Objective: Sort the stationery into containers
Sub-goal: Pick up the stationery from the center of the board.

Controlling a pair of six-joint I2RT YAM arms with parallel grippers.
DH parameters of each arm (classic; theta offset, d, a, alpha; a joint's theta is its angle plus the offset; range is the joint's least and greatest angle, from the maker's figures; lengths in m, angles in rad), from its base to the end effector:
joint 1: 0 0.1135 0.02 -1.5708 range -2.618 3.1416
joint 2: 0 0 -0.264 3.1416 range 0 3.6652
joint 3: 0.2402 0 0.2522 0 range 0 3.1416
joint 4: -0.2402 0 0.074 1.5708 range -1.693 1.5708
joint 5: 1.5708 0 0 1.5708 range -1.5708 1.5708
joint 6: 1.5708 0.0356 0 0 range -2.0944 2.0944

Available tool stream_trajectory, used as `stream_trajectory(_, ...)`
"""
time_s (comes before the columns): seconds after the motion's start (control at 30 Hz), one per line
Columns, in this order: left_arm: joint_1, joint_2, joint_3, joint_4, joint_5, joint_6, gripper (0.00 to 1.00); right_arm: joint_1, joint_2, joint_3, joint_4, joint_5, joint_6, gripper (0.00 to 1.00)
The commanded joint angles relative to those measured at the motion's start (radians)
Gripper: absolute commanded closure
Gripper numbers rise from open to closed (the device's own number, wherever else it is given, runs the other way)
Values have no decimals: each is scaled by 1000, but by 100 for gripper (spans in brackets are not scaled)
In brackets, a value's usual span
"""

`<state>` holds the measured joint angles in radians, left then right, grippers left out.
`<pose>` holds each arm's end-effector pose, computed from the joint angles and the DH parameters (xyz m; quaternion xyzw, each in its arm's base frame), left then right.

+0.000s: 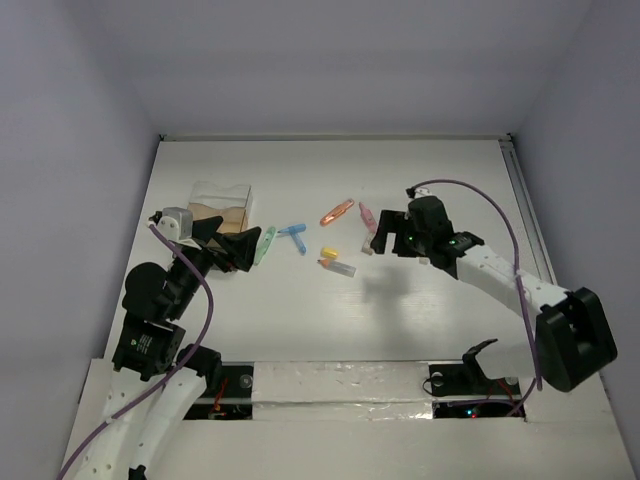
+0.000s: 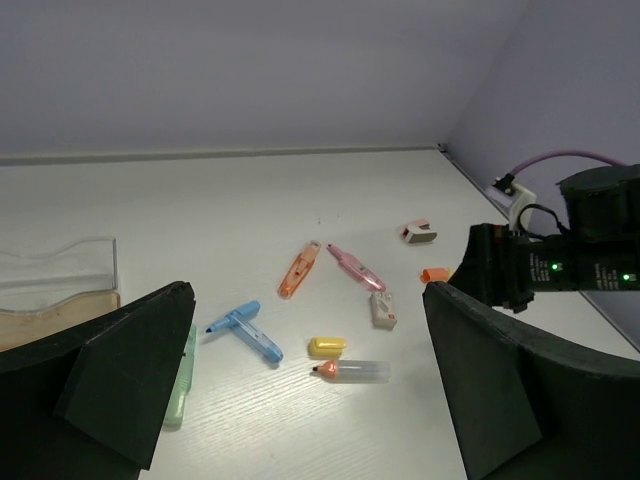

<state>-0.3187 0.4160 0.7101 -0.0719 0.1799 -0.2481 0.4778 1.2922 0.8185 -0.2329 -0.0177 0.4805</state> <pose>0.0948 -0.0380 0.3726 0.0921 0.6190 -0.2714 0.7313 0.2449 0.1275 0.2378 -0.0025 0.9081 0.2002 0.3679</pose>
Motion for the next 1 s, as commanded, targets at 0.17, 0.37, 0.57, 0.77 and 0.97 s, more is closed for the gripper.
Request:
stream_trajectory(0.17,-6,-16,2,46,9,17,1,74,186,90,69,154,52,7)
stream_trajectory(0.37,-16,-20,3,43,7,17,1,84,321,140,95,206,72,20)
stream_trajectory(0.57,-25,-29,3,40,4,17,1,84,432,214,99,242,69,22)
stream_trajectory(0.77,-34,-31,2,38,4,17,1,102,505,294,60,289,53,30)
stream_trajectory(0.97,-34,-33,3,41,7,17,1,134,542,340,17,346,40,47)
